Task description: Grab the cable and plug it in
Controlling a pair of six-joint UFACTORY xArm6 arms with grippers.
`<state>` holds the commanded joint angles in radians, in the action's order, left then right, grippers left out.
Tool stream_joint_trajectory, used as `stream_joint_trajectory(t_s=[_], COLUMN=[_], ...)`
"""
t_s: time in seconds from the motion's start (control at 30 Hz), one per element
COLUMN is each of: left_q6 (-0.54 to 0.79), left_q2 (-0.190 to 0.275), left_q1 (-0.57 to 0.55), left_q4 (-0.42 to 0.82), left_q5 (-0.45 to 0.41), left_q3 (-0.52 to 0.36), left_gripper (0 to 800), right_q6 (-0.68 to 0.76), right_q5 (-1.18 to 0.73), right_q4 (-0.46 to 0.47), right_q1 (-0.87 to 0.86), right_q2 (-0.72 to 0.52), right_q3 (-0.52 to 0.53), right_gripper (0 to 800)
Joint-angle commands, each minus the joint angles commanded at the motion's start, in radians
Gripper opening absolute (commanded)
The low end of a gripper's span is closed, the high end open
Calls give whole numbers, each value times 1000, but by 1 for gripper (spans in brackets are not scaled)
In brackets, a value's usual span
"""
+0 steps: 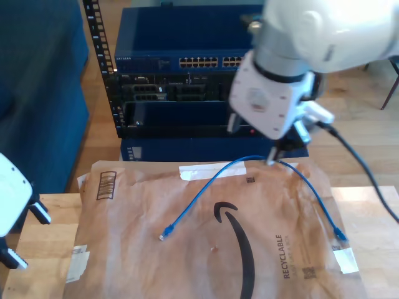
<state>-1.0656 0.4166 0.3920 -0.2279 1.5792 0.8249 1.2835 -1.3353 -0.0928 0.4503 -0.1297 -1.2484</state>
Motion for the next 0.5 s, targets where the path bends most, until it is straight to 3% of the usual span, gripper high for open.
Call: stream_joint_trajectory(t_s=[0.5], left_q6=[-29], left_q2=[-37], left_q1=[-40], left_q4=[-44], left_q5=[0], left_q3=[20], left_gripper=[800], right_q6=[15], right_q5=[29], right_q4=[5], right_q1=[138], right_q2=[150], right_q3=[-28], right_gripper=[794])
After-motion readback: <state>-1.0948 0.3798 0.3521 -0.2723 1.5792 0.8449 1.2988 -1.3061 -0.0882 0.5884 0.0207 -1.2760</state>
